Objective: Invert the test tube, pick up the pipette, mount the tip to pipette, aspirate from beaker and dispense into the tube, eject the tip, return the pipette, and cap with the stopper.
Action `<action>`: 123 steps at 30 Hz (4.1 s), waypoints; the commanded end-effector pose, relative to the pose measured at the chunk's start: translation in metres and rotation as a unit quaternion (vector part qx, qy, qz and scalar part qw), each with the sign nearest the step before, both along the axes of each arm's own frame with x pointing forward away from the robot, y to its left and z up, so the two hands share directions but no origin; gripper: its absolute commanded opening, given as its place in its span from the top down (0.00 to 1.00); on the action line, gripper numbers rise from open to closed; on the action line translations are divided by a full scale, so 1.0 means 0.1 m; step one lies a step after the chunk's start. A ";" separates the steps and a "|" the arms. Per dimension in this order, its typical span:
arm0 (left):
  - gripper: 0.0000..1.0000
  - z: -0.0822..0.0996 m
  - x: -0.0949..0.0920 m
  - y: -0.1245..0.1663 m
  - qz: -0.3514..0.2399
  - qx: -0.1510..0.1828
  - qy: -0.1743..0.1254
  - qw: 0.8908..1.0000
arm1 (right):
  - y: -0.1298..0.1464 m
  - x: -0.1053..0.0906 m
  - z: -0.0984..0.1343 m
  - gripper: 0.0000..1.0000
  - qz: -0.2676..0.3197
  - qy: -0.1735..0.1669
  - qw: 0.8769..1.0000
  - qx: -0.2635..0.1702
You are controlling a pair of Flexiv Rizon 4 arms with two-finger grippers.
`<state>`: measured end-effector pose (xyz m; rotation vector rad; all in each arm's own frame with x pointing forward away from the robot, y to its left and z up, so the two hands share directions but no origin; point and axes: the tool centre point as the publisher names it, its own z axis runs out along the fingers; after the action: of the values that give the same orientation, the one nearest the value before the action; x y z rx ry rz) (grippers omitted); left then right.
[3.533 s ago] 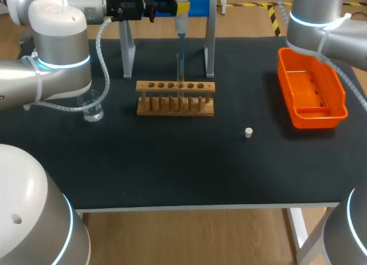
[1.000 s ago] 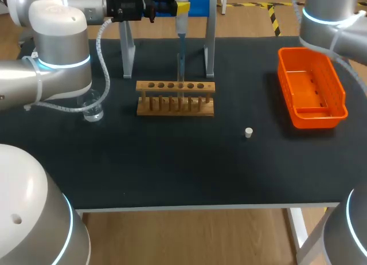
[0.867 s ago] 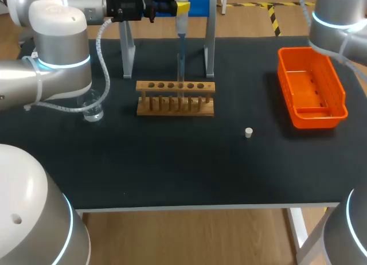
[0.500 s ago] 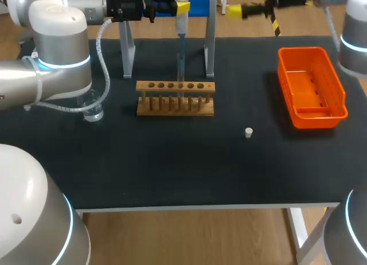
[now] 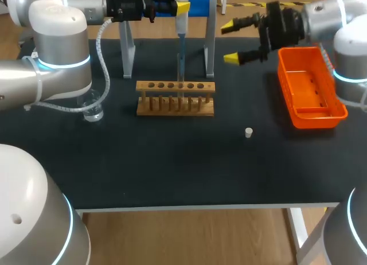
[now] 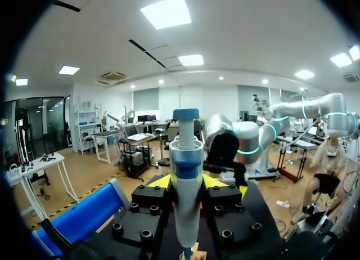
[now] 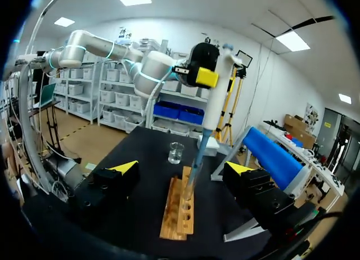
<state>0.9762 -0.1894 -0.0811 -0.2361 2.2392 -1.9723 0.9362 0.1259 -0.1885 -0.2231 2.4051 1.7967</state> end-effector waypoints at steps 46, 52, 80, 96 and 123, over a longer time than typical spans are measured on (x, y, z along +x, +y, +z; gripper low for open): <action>1.00 0.01 0.00 -0.01 0.002 0.001 0.000 1.000 | 1.24 0.45 -1.00 0.00 0.010 0.089 0.996 -0.026; 1.00 0.01 0.00 -0.01 0.002 0.001 0.000 1.000 | 1.25 0.44 -1.05 0.00 -0.006 0.083 0.996 -0.031; 1.00 0.01 0.00 -0.01 0.002 0.001 0.000 1.000 | 1.26 0.32 -1.13 0.00 -0.039 0.053 0.996 -0.058; 1.00 0.01 0.00 -0.01 0.002 0.001 0.000 1.000 | 1.31 0.38 -1.18 0.00 -0.049 0.052 0.994 -0.077; 1.00 0.03 -0.02 0.00 0.003 0.000 -0.003 1.000 | 1.32 0.41 -1.19 0.00 -0.053 0.054 0.994 -0.082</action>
<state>0.9761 -0.1895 -0.0798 -0.2315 2.2368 -1.9715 0.9760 0.2586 -0.3083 -0.0132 2.5832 1.6094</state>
